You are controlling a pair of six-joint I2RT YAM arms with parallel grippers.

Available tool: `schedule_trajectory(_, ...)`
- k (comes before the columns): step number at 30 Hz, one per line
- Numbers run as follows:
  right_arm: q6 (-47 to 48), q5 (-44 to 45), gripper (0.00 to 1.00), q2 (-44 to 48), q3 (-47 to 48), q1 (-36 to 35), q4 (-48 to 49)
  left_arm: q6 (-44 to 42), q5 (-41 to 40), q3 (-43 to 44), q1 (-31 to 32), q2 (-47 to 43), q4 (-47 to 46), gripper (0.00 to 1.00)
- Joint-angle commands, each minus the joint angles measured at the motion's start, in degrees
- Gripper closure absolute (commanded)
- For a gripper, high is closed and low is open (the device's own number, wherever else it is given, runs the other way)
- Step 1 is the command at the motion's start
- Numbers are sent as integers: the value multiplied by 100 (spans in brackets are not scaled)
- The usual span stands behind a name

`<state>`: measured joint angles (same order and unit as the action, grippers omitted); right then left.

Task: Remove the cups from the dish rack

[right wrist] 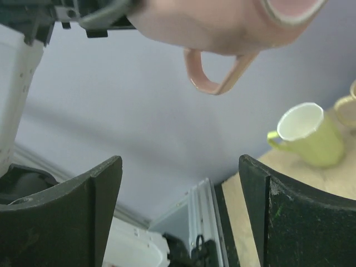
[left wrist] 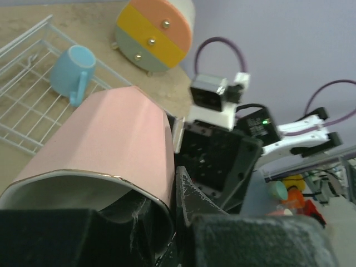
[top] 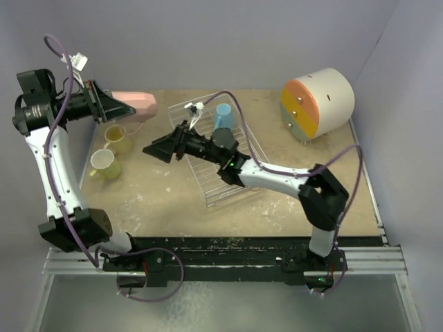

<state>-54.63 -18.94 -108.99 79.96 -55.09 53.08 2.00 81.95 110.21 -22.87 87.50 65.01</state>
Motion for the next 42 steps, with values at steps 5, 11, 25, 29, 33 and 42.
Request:
schedule_trajectory(5, 1193, 1002, 12, 2635, -1431, 173, -1577, -447, -2165, -766, 545, -363, -1562, 100)
schedule_trajectory(11, 1559, 1488, 12, 3437, -1400, 244, -2845, -1287, -4144, -1045, 865, 291, -1307, 100)
schedule_trajectory(25, 1474, 1660, 11, 3762, -1577, 420, -3552, -2180, -6531, -1360, 1881, 873, -1527, 100)
schedule_trajectory(29, 1431, 1748, 12, 3792, -1638, 425, -3558, -2349, -6894, -1676, 2244, 872, -1768, 100)
schedule_trajectory(33, 1342, 1831, 11, 3810, -1724, 454, -3533, -2496, -7136, -1838, 2428, 985, -1969, 100)
schedule_trajectory(42, 1341, 1983, 11, 3841, -1747, 460, -3630, -2809, -7306, -1863, 2615, 1648, -2122, 100)
